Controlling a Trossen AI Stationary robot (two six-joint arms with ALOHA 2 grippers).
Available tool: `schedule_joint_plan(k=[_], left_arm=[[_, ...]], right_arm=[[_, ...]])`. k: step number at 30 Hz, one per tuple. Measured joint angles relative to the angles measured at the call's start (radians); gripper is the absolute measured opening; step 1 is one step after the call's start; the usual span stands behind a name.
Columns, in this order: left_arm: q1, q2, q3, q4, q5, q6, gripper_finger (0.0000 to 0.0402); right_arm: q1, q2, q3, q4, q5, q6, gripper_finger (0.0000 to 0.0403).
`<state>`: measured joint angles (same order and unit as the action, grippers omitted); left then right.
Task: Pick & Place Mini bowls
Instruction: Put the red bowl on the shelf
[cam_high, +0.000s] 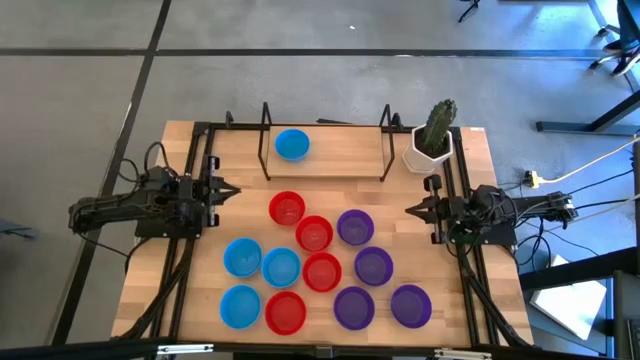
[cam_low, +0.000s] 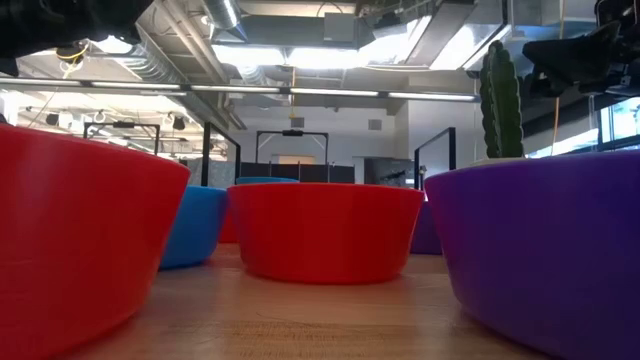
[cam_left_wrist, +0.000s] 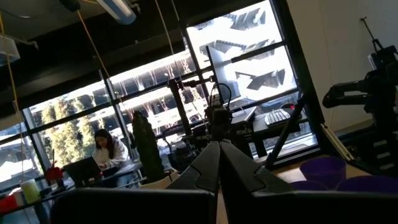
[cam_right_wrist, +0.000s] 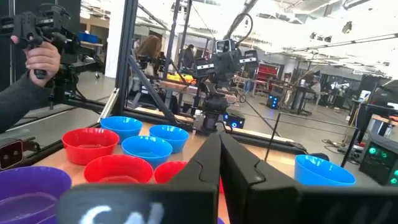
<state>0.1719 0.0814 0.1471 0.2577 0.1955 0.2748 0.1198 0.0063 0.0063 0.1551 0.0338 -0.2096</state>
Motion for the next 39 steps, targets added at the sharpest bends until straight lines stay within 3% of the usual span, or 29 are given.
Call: schedule_joint_plan(k=[9,15,20,24,29,33,39], left_arm=[[0.0,0.0,0.0,-0.011,0.0,-0.001,0.0004],[0.0,0.0,0.0,-0.044,0.0,-0.001,0.0004],[0.0,0.0,0.0,-0.039,0.0,0.002,0.0002],[0.0,0.0,0.0,-0.038,0.0,0.005,0.0008],[0.0,0.0,0.0,-0.045,0.0,-0.003,0.0008],[0.0,0.0,0.0,-0.052,0.0,-0.015,0.0003],[0.0,0.0,0.0,-0.054,0.0,-0.009,0.0004]], right_arm=[[0.0,0.0,0.0,-0.024,0.015,0.045,0.0018],[0.0,0.013,0.0,-0.006,0.106,0.101,0.0005],[0.0,0.11,0.024,0.056,0.251,0.21,0.0006],[0.0,0.278,0.117,0.049,0.262,0.248,0.0004],[0.0,0.577,0.297,0.029,0.285,0.254,0.0003],[-0.026,0.828,0.504,-0.126,0.303,0.268,0.0002],[-0.126,1.199,0.859,-0.341,0.108,0.231,0.0003]])
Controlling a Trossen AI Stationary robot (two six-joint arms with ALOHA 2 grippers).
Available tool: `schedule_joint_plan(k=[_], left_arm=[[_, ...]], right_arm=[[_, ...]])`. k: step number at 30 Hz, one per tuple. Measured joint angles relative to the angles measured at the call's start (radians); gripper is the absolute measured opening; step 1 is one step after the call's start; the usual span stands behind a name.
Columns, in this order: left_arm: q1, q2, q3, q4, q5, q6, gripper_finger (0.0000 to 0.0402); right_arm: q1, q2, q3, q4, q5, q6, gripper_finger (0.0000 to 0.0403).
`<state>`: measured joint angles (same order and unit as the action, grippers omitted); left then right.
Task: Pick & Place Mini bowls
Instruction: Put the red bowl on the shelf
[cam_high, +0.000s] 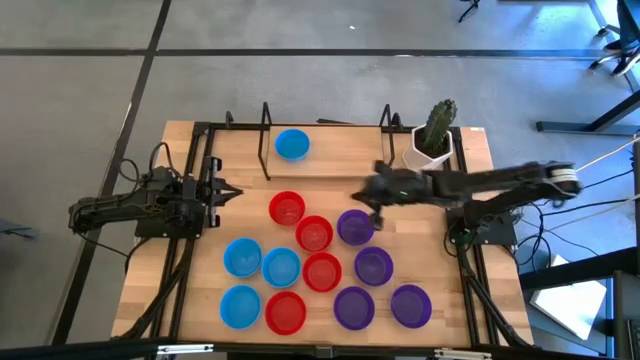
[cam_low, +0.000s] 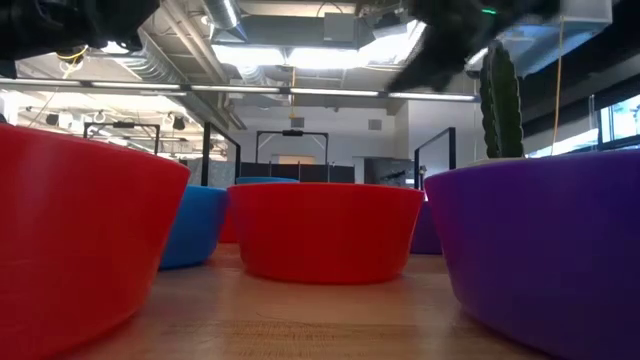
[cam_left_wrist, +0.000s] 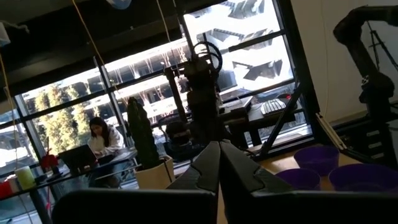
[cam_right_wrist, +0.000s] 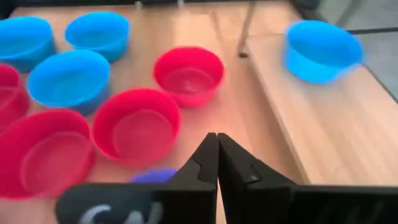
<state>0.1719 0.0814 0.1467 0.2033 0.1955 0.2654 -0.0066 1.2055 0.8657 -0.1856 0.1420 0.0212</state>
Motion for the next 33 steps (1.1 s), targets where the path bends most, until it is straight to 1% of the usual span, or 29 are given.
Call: schedule_joint_plan(k=[3,7,11,15,18,21,28,33], left_arm=[[0.0,0.0,0.0,-0.009,0.0,0.0,0.0007],[0.0,0.0,0.0,-0.021,0.0,0.004,0.0005],[0.0,0.0,0.0,-0.022,0.0,0.008,0.0002],[0.0,0.0,0.0,-0.023,0.0,0.009,0.0002],[0.0,0.0,0.0,-0.028,0.0,0.008,0.0007],[0.0,0.0,0.0,-0.031,0.0,0.008,0.001],[0.0,0.0,0.0,-0.03,-0.005,0.011,0.0004],[0.0,0.0,0.0,-0.031,-0.045,0.01,0.0002]], right_arm=[[-0.028,0.162,0.157,-0.093,-0.09,-0.088,0.0013],[-0.039,0.347,0.359,-0.223,-0.153,-0.159,0.0037],[-0.039,0.521,0.547,-0.426,-0.172,-0.158,0.0069],[-0.039,0.661,0.665,-0.526,-0.173,-0.169,0.0102],[-0.043,0.737,0.709,-0.556,-0.189,-0.189,0.0129],[-0.053,0.777,0.734,-0.553,-0.19,-0.191,0.0159],[-0.066,0.782,0.744,-0.542,-0.248,-0.191,0.0216],[-0.065,0.789,0.719,-0.499,-0.252,-0.187,0.0231]])
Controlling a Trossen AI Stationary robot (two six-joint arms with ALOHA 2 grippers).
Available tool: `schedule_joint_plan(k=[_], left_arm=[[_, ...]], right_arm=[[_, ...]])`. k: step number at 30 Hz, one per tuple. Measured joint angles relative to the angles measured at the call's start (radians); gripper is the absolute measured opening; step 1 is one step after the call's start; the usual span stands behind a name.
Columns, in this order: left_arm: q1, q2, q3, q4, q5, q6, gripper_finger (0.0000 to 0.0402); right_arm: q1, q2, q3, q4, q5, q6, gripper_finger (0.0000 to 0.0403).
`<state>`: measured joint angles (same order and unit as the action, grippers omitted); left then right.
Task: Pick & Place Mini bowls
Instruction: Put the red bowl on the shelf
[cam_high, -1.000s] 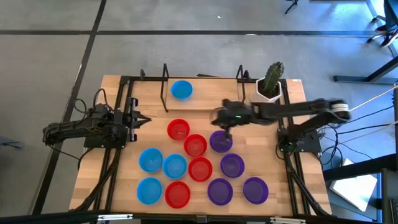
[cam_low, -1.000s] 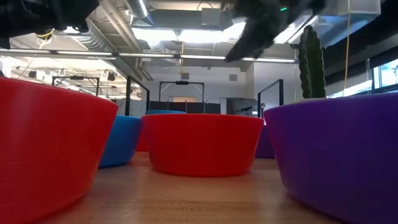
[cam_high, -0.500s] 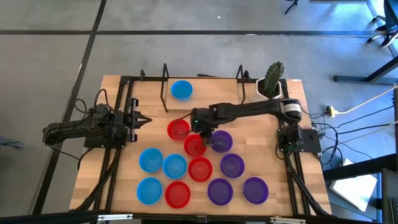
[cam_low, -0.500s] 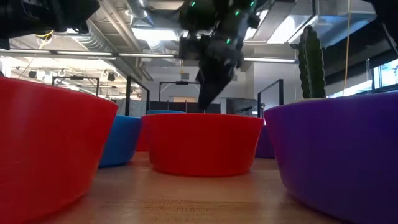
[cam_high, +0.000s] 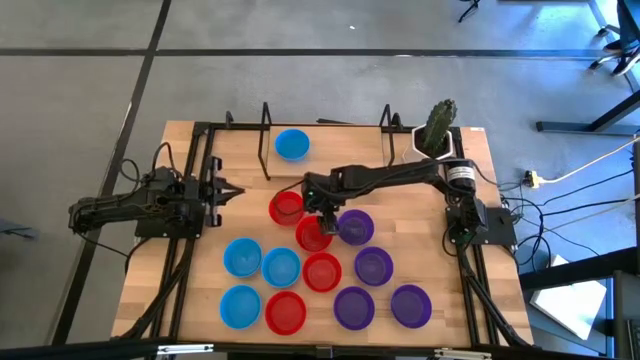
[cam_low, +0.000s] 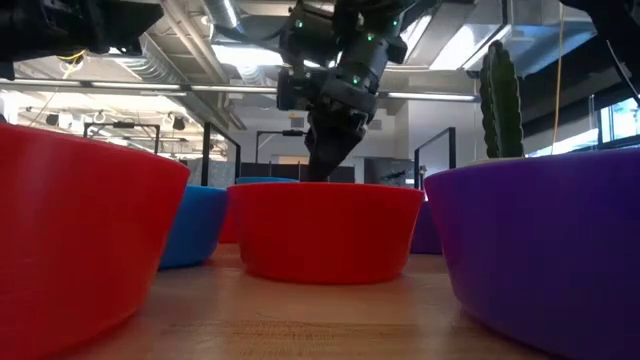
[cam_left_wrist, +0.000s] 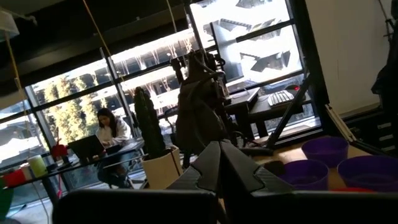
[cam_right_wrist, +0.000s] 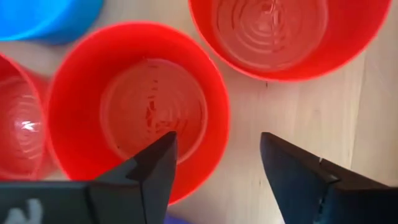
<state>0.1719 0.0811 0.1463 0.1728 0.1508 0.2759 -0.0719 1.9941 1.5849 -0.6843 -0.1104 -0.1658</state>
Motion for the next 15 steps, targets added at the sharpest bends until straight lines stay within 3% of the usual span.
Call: schedule_joint_plan(k=[12,15], left_arm=[[0.0,0.0,0.0,-0.007,-0.019,0.0,0.0004],[0.0,0.0,0.0,-0.007,-0.019,0.0,0.0002]], right_arm=[[0.002,0.063,-0.003,0.013,-0.015,0.016,0.0231],[0.002,0.065,-0.003,0.02,-0.015,0.021,0.0215]])
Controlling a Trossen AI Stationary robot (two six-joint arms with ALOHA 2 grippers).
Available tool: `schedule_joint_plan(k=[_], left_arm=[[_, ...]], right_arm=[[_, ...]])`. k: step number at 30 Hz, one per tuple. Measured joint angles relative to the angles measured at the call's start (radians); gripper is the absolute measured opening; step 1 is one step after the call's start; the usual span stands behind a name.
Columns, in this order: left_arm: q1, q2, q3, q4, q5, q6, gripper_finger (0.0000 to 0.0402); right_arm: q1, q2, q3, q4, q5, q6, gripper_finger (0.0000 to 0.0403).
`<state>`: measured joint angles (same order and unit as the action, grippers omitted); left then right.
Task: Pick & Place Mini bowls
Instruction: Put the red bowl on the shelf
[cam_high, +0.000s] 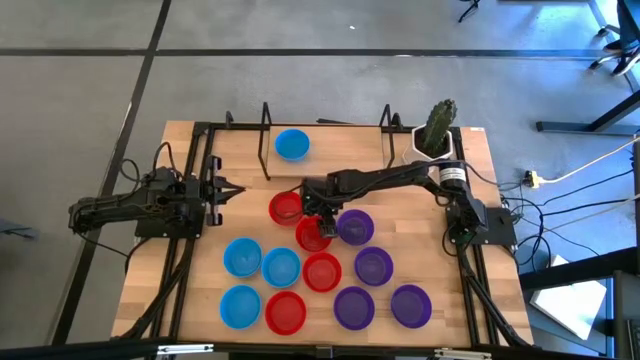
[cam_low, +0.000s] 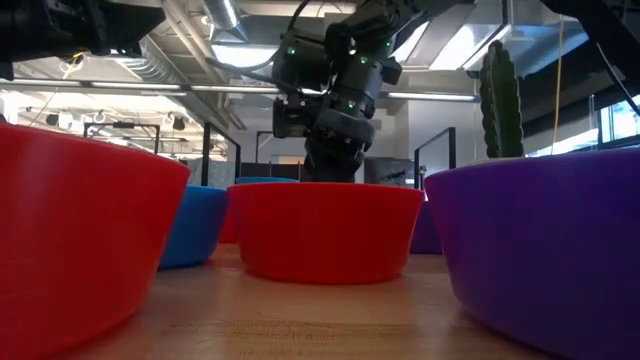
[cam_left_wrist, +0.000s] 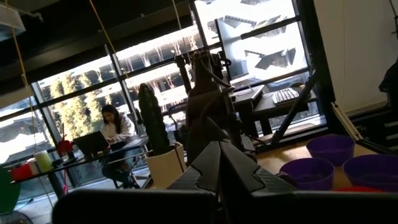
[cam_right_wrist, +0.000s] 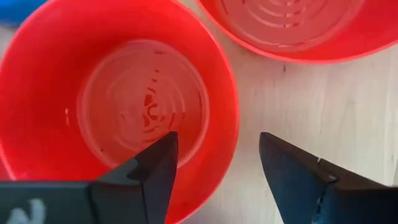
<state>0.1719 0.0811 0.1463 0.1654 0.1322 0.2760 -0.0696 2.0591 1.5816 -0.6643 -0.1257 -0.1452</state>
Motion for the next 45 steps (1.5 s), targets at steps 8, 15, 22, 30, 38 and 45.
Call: schedule_joint_plan(k=[8,15,22,30,38,45], left_arm=[[0.0,0.0,0.0,0.0,0.0,0.0,0.0007],[0.0,0.0,0.0,0.0,0.0,0.0,0.0002],[0.0,0.0,0.0,0.0,0.0,0.0,0.0008],[0.0,0.0,0.0,0.0,0.0,-0.001,0.0002],[0.0,0.0,0.0,-0.005,0.0,-0.001,0.0008],[0.0,0.0,0.0,-0.006,0.0,-0.001,0.0003]], right_arm=[[0.0,0.001,0.0,0.002,0.001,0.014,0.0091],[-0.009,0.0,0.001,0.005,-0.007,0.034,0.0015],[-0.028,0.001,0.052,-0.024,0.004,0.058,0.0007],[-0.013,0.002,0.248,-0.202,-0.039,0.029,0.0005],[0.036,-0.107,0.378,-0.268,-0.104,-0.014,0.0003],[0.063,-0.297,0.376,-0.271,-0.033,0.012,0.0002]])
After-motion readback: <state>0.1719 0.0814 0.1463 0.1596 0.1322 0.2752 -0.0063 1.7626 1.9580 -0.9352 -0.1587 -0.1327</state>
